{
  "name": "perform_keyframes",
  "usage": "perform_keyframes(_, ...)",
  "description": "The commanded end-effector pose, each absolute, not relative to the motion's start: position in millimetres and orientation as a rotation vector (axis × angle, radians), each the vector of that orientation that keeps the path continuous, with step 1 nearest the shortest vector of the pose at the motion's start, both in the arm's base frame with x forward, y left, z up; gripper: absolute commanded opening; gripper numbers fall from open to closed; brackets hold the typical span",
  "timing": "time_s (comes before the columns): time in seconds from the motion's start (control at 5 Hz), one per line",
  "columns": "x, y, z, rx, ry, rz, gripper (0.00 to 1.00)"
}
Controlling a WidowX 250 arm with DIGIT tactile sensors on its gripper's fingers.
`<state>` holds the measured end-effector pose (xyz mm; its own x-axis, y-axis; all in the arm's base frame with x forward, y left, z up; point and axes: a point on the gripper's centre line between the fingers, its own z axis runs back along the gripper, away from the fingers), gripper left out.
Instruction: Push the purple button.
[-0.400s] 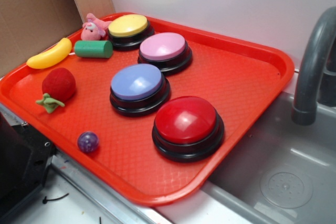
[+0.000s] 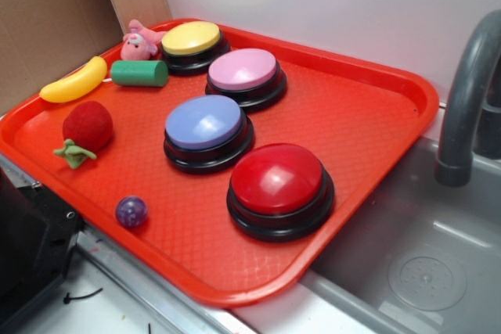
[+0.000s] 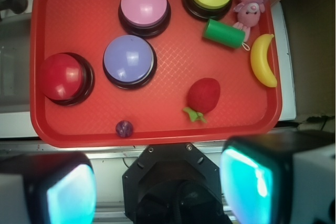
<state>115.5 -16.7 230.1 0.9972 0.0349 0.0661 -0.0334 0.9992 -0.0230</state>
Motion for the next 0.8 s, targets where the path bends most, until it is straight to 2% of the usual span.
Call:
perform_keyframes(0.0,190.4,-45.7,170.1,0.051,-0.14,0.054,1.0)
perform_keyframes(0.2,197.3,-51.9,126.3,0.086,-0.132,0.073,1.0)
perform_keyframes(0.4,198.0,-46.4,87.7,0.038,-0.094,0.081,1.0)
perform_keyframes(0.6,210.5,-42.5,63.0,-0.021,-0.075,0.072,1.0)
